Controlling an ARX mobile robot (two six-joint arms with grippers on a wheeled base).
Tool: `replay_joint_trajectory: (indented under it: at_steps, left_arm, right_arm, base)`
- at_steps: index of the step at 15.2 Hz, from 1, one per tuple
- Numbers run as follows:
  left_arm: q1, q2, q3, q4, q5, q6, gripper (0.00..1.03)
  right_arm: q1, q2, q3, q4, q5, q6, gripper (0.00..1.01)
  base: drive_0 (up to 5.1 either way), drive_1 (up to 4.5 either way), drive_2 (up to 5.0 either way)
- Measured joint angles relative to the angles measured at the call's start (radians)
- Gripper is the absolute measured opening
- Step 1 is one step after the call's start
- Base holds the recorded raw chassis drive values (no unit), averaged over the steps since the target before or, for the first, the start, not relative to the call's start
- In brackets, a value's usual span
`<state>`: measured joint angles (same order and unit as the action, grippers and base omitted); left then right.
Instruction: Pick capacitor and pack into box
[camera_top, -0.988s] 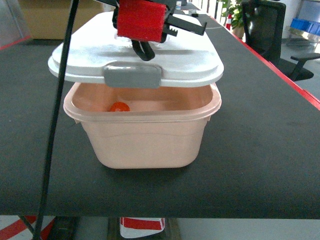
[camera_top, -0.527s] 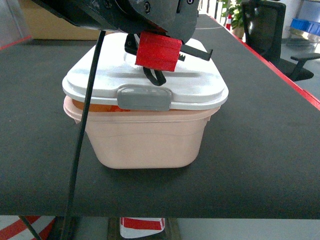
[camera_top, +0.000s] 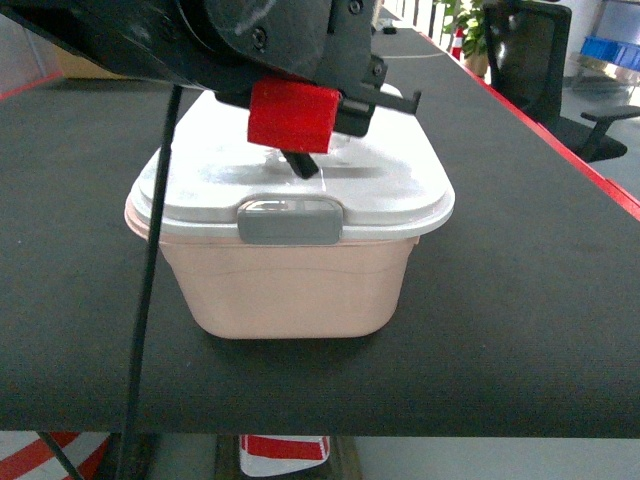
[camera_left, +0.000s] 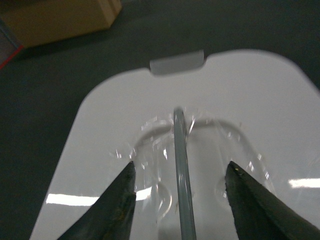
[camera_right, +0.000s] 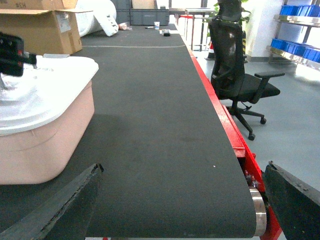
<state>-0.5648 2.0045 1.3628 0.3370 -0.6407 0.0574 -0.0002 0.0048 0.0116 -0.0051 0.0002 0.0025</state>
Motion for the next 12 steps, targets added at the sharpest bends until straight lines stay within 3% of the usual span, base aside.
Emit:
replay_joint_trajectory:
  at_steps: [1, 2, 6, 8, 10, 12]
  left_arm:
    - [0.021, -0.089, -0.059, 0.217, 0.072, 0.003, 0.73]
    - [0.082, -0.243, -0.200, 0.456, 0.134, 0.003, 1.00]
    - [0.183, -0.451, -0.539, 0.656, 0.291, -0.009, 0.98]
    - [0.216, -0.500, -0.661, 0.653, 0.329, -0.041, 0.98]
    - [0.227, -0.499, -0.690, 0.663, 0.335, -0.050, 0.98]
    - [0.247, -0.518, -0.702, 0.533, 0.332, -0.050, 0.91]
  right_arm:
    - [0.000, 0.000, 0.000, 0.000, 0.000, 0.000, 0.98]
    - [0.000, 0.000, 0.000, 0.000, 0.000, 0.000, 0.98]
    - [0.000, 0.000, 0.000, 0.000, 0.000, 0.000, 0.98]
    - [0.000, 0.000, 0.000, 0.000, 0.000, 0.000, 0.98]
    - [0.000, 0.000, 0.000, 0.000, 0.000, 0.000, 0.98]
    - [0.000, 0.000, 0.000, 0.000, 0.000, 0.000, 0.98]
  base:
    - [0.0, 0.00, 0.0]
    - [0.0, 0.00, 0.0]
    - [0.0, 0.00, 0.0]
    - [0.0, 0.00, 0.0]
    - [0.0, 0.00, 0.0]
    - [0.0, 0.00, 0.0]
